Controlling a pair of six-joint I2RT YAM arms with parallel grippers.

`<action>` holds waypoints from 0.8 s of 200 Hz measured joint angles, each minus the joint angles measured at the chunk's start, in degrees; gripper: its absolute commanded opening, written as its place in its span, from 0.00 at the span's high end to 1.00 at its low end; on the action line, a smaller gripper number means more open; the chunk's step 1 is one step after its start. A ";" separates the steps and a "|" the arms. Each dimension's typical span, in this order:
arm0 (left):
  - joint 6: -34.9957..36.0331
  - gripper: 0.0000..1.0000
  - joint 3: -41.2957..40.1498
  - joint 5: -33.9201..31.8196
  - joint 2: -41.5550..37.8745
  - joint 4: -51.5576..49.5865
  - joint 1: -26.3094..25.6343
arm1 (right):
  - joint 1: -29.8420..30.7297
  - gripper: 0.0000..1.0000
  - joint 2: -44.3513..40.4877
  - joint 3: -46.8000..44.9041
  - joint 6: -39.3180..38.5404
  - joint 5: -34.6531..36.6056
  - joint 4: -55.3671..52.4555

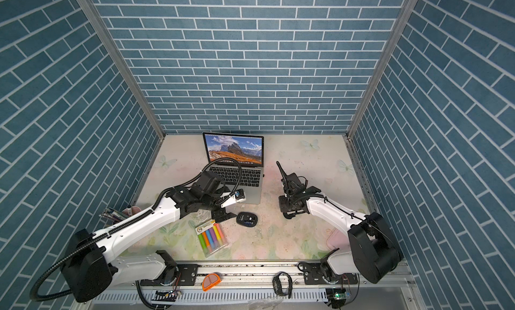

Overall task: Insert the wireless mouse receiver into the laptop
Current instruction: Pick up the mouse from the center of the board.

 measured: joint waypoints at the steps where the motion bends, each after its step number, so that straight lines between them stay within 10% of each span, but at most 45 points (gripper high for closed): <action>1: 0.09 0.16 -0.04 -0.02 0.09 0.07 -0.15 | 0.00 0.63 0.00 -0.04 0.04 0.00 0.02; 109: 7.91 0.15 1.92 -7.41 21.97 6.95 -8.15 | 0.00 0.63 -3.28 -2.32 0.72 -0.57 1.75; 160: 5.20 0.36 10.78 -6.71 29.00 4.33 -8.90 | 0.00 0.63 -3.28 -2.51 0.68 0.44 1.68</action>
